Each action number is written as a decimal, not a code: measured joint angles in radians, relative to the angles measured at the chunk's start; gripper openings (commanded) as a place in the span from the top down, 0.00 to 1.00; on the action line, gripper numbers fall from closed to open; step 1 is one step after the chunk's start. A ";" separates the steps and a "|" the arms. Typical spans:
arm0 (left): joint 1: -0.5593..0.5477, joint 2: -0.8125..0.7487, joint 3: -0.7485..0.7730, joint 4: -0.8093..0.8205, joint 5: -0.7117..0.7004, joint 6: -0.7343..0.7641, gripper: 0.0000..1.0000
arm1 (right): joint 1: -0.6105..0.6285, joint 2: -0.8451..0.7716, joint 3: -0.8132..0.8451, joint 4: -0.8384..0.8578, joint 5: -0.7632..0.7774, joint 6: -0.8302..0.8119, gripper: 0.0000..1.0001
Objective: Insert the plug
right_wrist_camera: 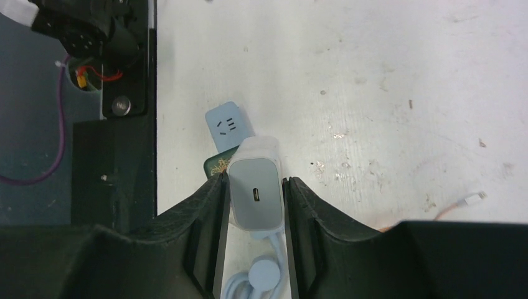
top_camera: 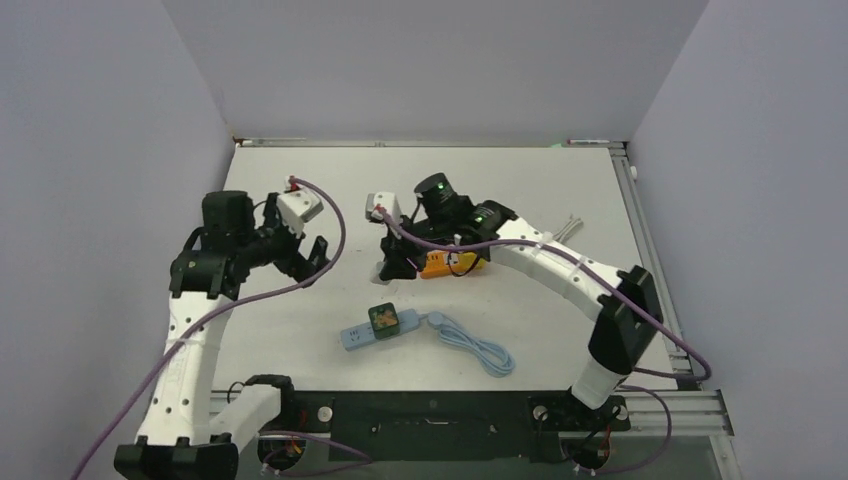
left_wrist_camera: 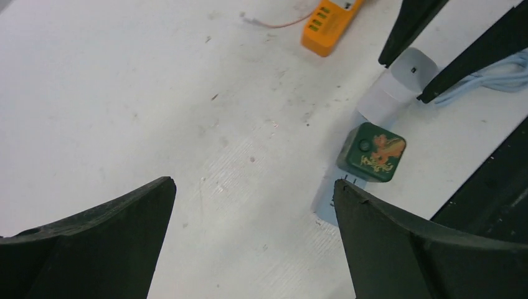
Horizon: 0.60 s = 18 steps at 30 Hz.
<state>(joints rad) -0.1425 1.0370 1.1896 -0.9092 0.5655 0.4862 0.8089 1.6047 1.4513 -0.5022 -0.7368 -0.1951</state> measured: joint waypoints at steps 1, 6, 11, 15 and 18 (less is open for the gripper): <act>0.056 -0.031 -0.013 0.000 0.000 0.000 0.04 | 0.016 0.047 0.034 -0.023 -0.005 -0.037 0.95; 0.204 -0.085 -0.124 0.016 -0.013 -0.029 0.04 | 0.092 0.254 0.212 -0.190 0.020 -0.223 0.95; 0.296 0.035 -0.198 0.074 -0.014 -0.093 0.04 | 0.169 0.348 0.304 -0.271 0.050 -0.306 0.95; 0.374 0.084 -0.241 0.108 -0.013 -0.125 0.04 | 0.229 0.385 0.355 -0.305 0.106 -0.359 0.95; 0.410 0.109 -0.246 0.122 -0.012 -0.139 0.04 | 0.266 0.398 0.359 -0.307 0.139 -0.388 0.95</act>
<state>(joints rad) 0.2672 1.1458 0.9440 -0.7868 0.5533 0.3473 1.0744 2.0026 1.8099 -0.8097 -0.5980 -0.5831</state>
